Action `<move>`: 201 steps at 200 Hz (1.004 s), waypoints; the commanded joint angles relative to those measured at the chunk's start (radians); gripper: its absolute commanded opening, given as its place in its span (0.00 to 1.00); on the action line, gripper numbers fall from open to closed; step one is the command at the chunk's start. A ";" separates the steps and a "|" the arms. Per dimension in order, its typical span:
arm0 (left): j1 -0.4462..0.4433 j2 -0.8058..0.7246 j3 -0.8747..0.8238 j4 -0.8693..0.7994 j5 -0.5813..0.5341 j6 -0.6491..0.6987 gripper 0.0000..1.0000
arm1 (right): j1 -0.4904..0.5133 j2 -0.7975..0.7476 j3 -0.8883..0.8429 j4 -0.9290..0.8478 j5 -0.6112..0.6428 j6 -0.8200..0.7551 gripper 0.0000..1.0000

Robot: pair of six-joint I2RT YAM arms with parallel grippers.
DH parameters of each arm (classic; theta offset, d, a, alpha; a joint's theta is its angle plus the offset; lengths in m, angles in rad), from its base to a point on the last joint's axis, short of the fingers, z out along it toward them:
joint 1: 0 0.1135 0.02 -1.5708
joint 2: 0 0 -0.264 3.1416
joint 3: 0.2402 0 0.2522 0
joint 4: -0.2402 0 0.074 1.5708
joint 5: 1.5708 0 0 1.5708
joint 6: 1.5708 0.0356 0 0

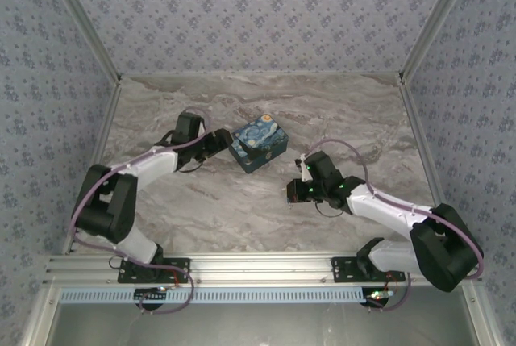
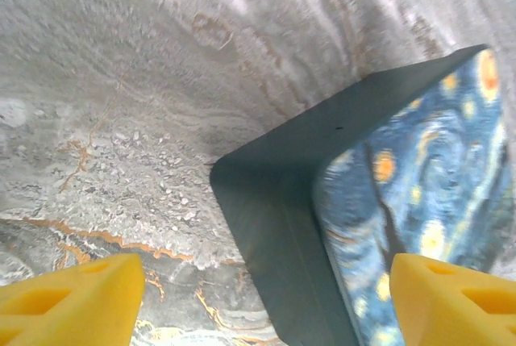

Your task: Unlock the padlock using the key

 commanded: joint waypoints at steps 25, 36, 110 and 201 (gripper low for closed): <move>0.012 -0.259 -0.081 -0.061 -0.116 0.039 0.87 | 0.046 0.023 0.032 -0.114 0.095 0.005 0.01; 0.016 -0.318 -0.105 -0.095 -0.156 0.046 0.94 | 0.056 0.023 0.031 -0.118 0.108 0.015 0.01; 0.027 -0.613 -0.244 -0.273 -0.357 0.054 1.00 | 0.082 0.044 0.032 -0.148 0.161 0.045 0.01; 0.027 -0.672 -0.296 -0.308 -0.364 0.045 0.99 | 0.114 0.135 0.038 -0.109 0.167 0.055 0.02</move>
